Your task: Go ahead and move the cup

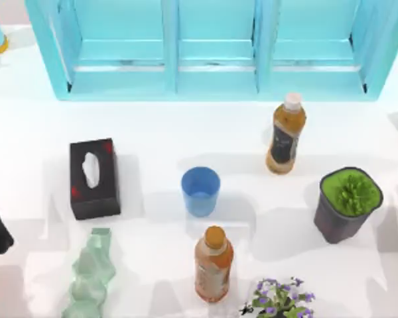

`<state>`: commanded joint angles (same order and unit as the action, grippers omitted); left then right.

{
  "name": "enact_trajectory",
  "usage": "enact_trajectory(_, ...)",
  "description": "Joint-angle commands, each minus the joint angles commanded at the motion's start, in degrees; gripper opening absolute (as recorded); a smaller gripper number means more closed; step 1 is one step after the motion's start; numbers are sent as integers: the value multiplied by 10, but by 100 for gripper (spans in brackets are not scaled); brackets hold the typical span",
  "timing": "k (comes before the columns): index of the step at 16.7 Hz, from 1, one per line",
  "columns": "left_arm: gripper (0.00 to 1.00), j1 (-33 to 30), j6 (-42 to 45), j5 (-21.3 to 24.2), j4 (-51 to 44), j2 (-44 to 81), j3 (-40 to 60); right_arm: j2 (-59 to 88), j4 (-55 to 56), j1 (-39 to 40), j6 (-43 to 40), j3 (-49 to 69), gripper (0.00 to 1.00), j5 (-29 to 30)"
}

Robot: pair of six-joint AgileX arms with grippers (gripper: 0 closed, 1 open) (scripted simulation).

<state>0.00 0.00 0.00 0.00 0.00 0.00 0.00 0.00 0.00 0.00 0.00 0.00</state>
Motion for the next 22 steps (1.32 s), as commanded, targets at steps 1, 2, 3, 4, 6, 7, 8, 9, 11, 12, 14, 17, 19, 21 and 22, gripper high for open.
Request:
enact_trajectory(1,100,0,0,0,0,0,0,0,0,0,0,0,100,0)
enact_trajectory(2,100,0,0,0,0,0,0,0,0,0,0,0,100,0)
enact_trajectory(3,100,0,-3,-1,-4,5,5,0,0,0,0,0,100,0)
enact_trajectory(4,100,-1,-10,-2,-12,17,16,0,0,0,0,0,100,0)
enact_trajectory(6,100,-3,-34,-8,-39,56,55,0,0,0,0,0,100,0)
enact_trajectory(7,100,-5,-50,-11,-59,86,84,0,0,0,0,0,100,0)
enact_trajectory(8,100,-8,-68,-15,-83,122,117,0,0,0,0,0,100,0)
enact_trajectory(9,100,-12,-88,-20,-109,163,155,0,0,0,0,0,100,0)
enact_trajectory(11,100,-23,-130,-29,-169,261,240,0,0,0,0,0,100,0)
enact_trajectory(12,100,-31,-152,-34,-203,317,287,0,0,0,0,0,100,0)
enact_trajectory(14,100,-50,-195,-43,-276,441,386,0,0,0,0,0,100,0)
enact_trajectory(17,100,-87,-256,-55,-393,644,538,0,0,0,0,0,100,0)
enact_trajectory(19,100,-118,-291,-59,-472,780,639,0,0,0,0,0,100,0)
enact_trajectory(21,100,-155,-323,-61,-547,907,739,0,0,0,0,0,100,0)
enact_trajectory(22,100,-175,-337,-60,-583,963,787,0,0,0,0,0,100,0)
